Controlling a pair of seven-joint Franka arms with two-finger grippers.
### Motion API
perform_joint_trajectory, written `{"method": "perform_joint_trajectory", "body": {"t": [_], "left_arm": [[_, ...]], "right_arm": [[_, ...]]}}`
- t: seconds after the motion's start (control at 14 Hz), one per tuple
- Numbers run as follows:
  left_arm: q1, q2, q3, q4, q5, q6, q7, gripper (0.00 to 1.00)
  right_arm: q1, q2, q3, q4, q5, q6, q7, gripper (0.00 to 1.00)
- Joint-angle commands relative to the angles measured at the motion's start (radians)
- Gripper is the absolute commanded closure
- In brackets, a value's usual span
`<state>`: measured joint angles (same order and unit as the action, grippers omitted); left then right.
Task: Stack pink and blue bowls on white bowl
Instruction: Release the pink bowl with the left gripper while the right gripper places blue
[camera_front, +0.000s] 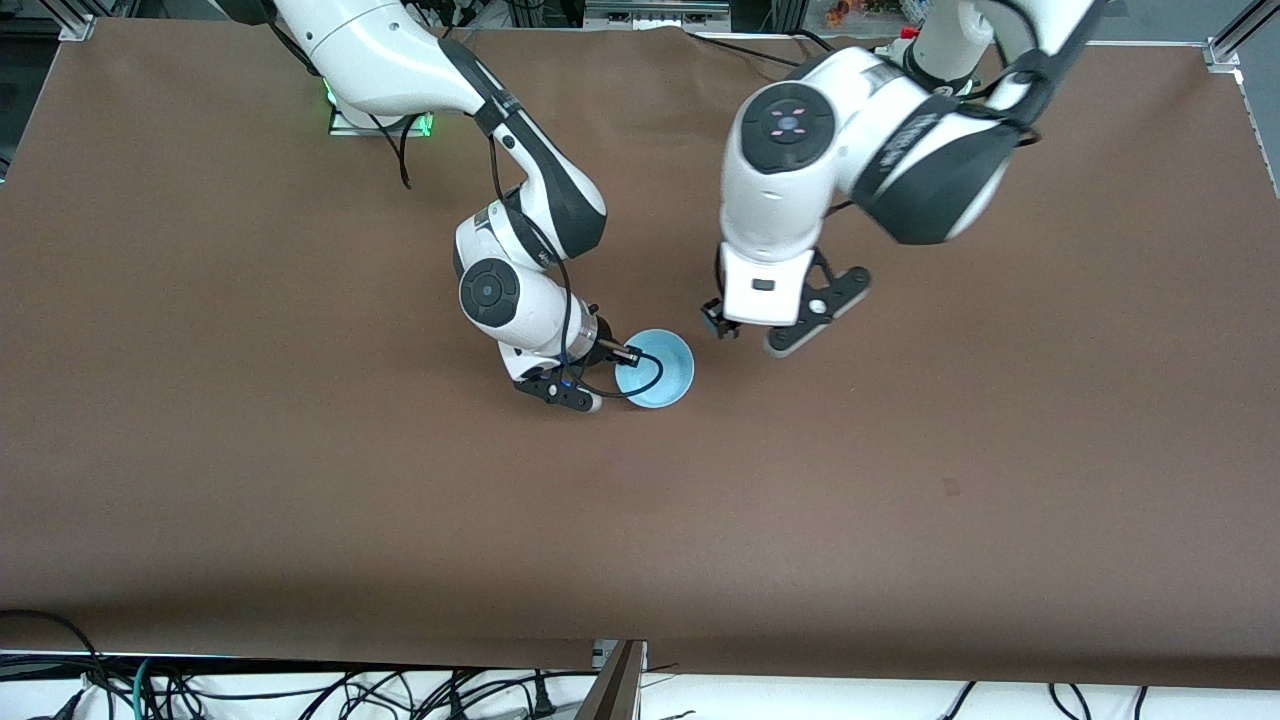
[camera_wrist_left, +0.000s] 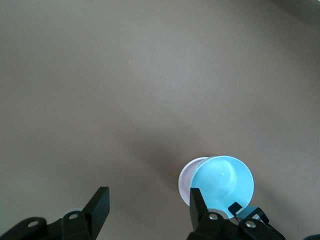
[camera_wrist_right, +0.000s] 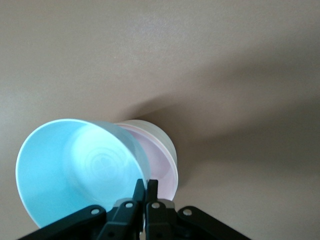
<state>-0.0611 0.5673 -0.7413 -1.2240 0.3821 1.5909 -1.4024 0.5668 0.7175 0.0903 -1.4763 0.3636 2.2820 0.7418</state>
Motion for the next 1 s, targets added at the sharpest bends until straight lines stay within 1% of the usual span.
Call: {"method": "perform_joint_trajectory", "body": {"t": [0.0,0.07,0.21,0.29,0.43,0.5,0.57,0.71,0.93], "left_arm": [[0.079,-0.024,-0.012,0.093,-0.086,-0.115,0.173,0.27],[0.114,-0.052,-0.012,0.095,-0.107,-0.135,0.228,0.27],[0.173,-0.102,-0.012,0.09,-0.111,-0.175,0.359,0.25],[0.207,-0.116,-0.013,0.09,-0.114,-0.204,0.443,0.25],[0.289,-0.154,-0.012,0.084,-0.158,-0.268,0.663,0.24],[0.335,-0.176,-0.013,0.075,-0.176,-0.301,0.76,0.23],[0.36,-0.196,-0.013,0.051,-0.183,-0.311,0.825,0.22],[0.398,-0.236,-0.015,-0.005,-0.184,-0.31,0.881,0.22],[0.438,-0.279,-0.015,-0.063,-0.192,-0.307,0.979,0.22]], "right_arm": [[0.021,0.013,-0.007,0.025,0.005,-0.009,-0.024,1.0],[0.021,0.013,-0.007,0.021,0.005,-0.013,-0.03,1.0],[0.031,0.013,-0.009,0.013,-0.002,-0.013,-0.036,1.0],[0.031,0.013,-0.009,0.007,-0.002,-0.013,-0.051,1.0],[0.031,0.014,-0.009,0.005,-0.003,-0.013,-0.062,1.0],[0.03,0.013,-0.011,0.002,-0.009,-0.015,-0.07,1.0],[0.028,0.013,-0.011,-0.001,-0.015,-0.021,-0.078,1.0],[0.027,0.011,-0.015,-0.001,-0.017,-0.029,-0.096,1.0],[0.028,0.013,-0.017,-0.002,-0.034,-0.029,-0.096,1.0]]}}
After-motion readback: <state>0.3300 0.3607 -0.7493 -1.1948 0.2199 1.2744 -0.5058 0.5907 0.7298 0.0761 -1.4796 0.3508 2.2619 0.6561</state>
